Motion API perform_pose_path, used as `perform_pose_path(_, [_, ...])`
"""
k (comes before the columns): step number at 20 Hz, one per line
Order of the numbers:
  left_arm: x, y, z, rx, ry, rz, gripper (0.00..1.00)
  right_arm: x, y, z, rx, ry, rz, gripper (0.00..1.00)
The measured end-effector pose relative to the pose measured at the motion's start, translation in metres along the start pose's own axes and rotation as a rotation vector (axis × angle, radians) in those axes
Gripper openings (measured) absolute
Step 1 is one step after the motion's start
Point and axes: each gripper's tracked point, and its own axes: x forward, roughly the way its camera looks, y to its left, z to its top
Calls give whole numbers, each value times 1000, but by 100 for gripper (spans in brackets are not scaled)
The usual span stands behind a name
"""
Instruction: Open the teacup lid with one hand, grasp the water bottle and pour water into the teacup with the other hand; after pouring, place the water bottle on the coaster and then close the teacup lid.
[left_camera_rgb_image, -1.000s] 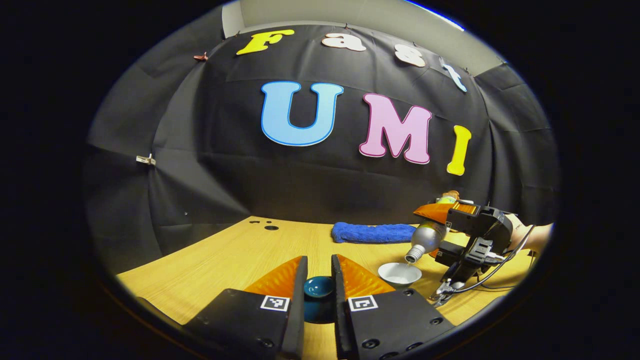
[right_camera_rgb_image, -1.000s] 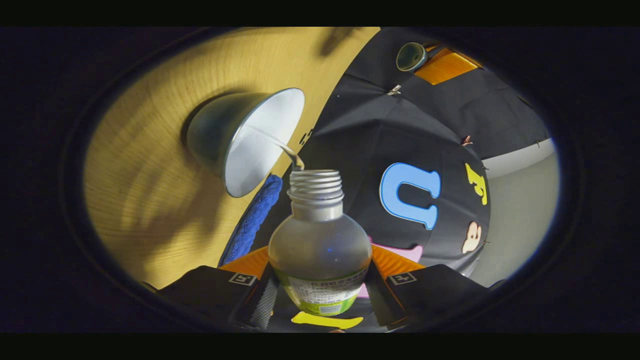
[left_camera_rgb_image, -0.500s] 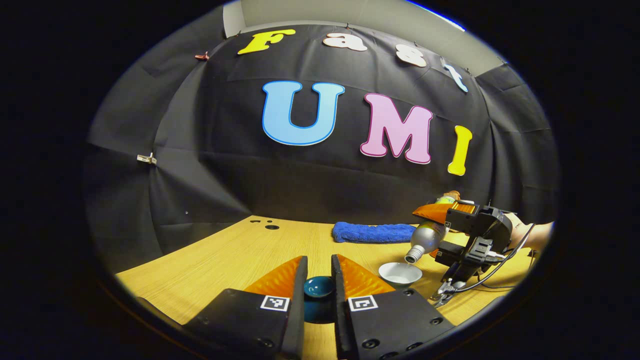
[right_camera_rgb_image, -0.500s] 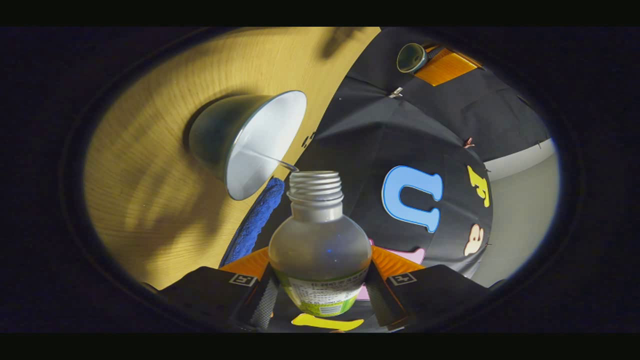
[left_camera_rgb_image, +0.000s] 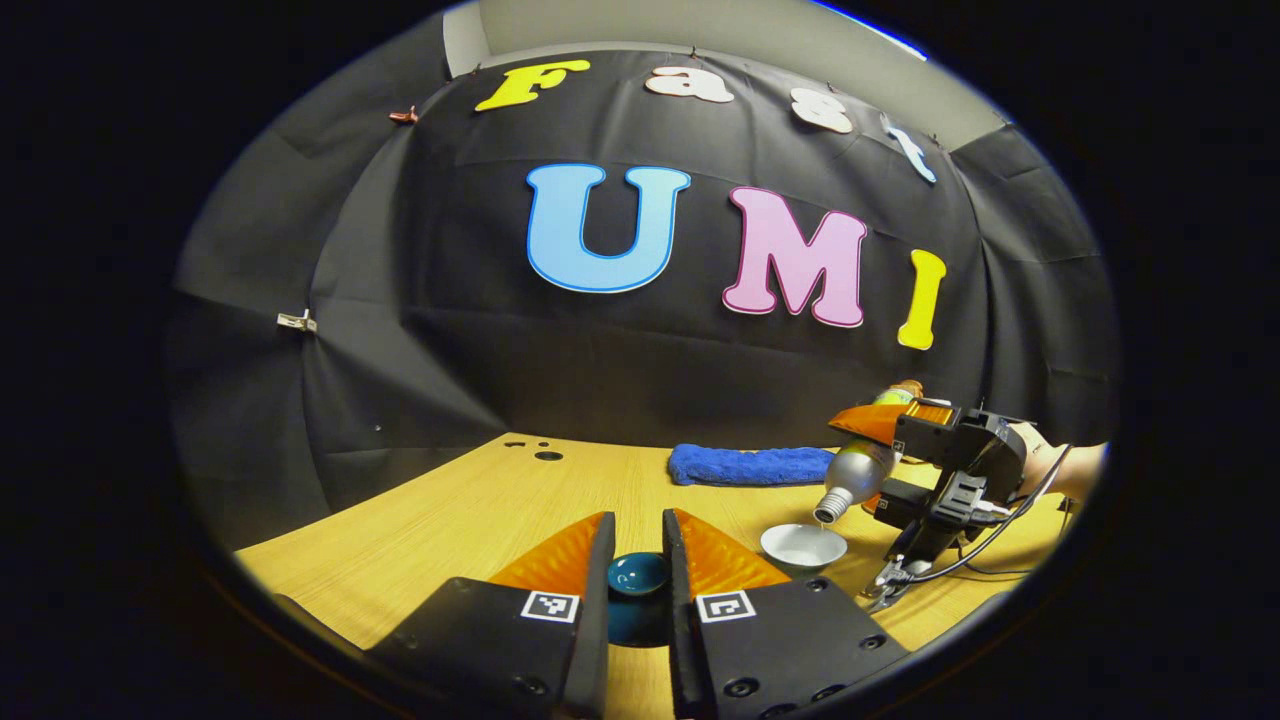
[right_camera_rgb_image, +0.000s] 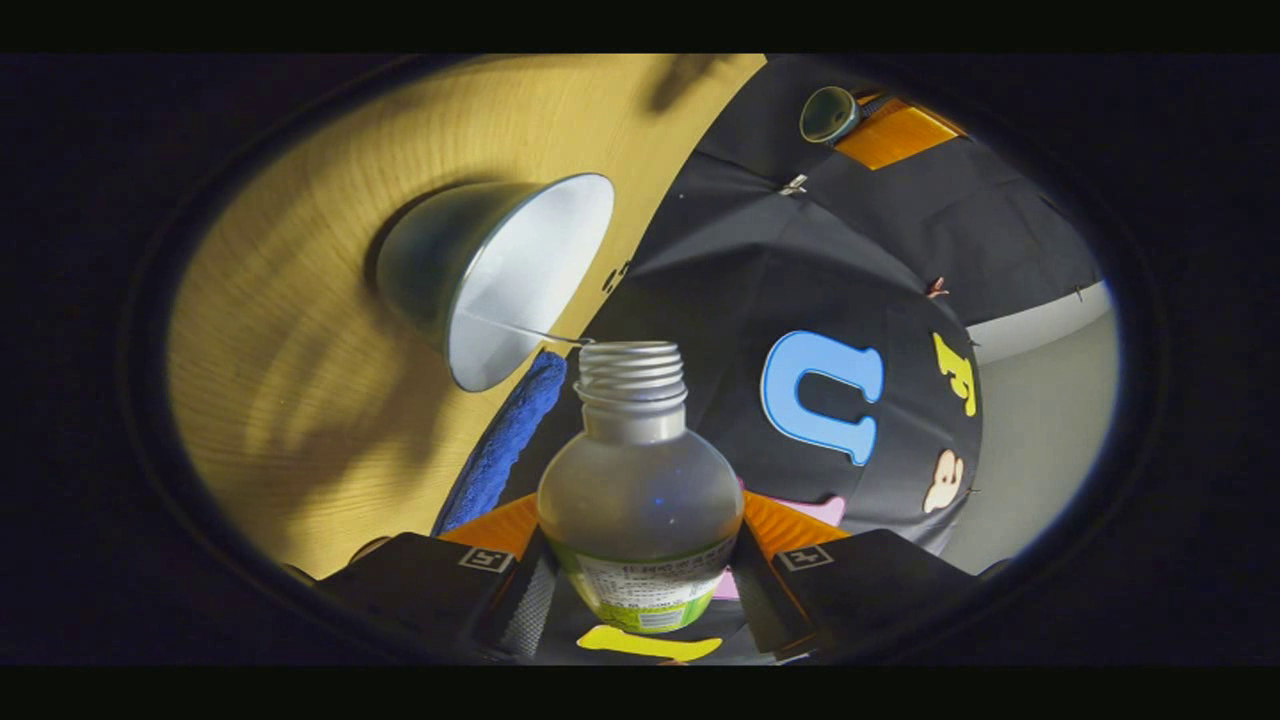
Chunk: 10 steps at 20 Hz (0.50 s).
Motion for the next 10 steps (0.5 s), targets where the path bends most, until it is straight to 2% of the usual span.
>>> perform_pose_path(1, [0, -1, 0, 1, 1, 0, 29, 0, -1, 0, 1, -1, -3, 76])
perform_pose_path(2, [-1, -1, 1, 1, 1, 0, 29, 0, -1, 0, 3, -1, -5, 80])
perform_pose_path(3, [-1, -1, 2, 1, 1, -2, 29, 0, -2, 0, 3, -1, -8, 76])
perform_pose_path(4, [0, -3, 1, 2, 1, -4, 29, 1, -2, -1, 2, 1, -9, 80])
perform_pose_path(6, [0, -5, 3, 5, 0, -8, 29, -1, -3, -3, 0, 5, -13, 80])
perform_pose_path(8, [0, -6, 5, 9, -4, -9, 29, -1, -4, -6, -2, 10, -17, 76])
perform_pose_path(10, [-1, -7, 5, 11, -5, -10, 29, -2, -6, -8, -1, 14, -21, 80])
